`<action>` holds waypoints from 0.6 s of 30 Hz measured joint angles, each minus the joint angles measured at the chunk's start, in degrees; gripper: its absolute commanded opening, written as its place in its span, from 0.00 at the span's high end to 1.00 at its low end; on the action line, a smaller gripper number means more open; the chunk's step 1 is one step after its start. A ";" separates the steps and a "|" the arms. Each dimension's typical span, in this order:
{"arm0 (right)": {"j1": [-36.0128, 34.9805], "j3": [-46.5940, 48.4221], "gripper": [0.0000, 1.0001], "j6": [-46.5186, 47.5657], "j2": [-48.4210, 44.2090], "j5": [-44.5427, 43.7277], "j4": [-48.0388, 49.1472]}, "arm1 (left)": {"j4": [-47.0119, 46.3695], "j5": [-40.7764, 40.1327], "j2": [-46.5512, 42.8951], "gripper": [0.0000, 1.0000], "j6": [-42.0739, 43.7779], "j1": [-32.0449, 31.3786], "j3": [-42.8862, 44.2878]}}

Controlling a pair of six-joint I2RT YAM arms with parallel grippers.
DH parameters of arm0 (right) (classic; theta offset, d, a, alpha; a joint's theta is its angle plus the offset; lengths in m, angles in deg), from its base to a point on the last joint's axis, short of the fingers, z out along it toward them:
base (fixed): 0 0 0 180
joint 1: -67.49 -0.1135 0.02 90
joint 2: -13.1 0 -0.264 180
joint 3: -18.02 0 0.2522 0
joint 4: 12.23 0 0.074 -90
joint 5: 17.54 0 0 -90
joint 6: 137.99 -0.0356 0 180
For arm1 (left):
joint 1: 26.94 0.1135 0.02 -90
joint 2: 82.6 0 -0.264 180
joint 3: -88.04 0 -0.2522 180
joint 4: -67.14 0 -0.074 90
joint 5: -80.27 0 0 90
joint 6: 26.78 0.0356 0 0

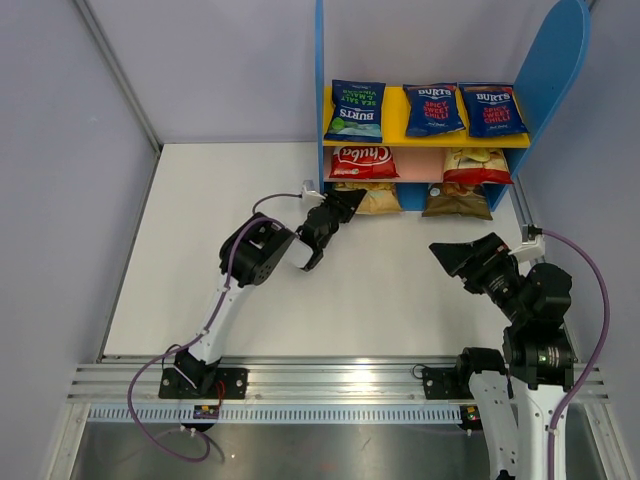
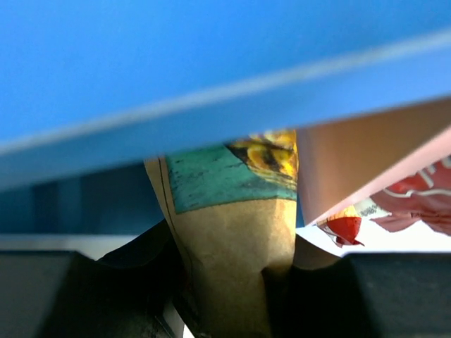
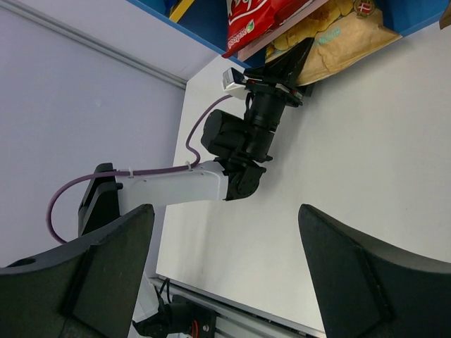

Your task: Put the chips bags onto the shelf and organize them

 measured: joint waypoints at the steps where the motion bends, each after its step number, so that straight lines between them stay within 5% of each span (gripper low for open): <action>1: -0.09 0.00 0.09 -0.07 -0.04 0.20 0.00 | 0.11 -0.04 0.02 0.63 0.33 0.15 0.15; 18: -0.72 0.07 0.08 -1.64 -0.52 2.38 0.11 | 4.11 -0.92 -1.05 0.23 2.64 1.09 -0.81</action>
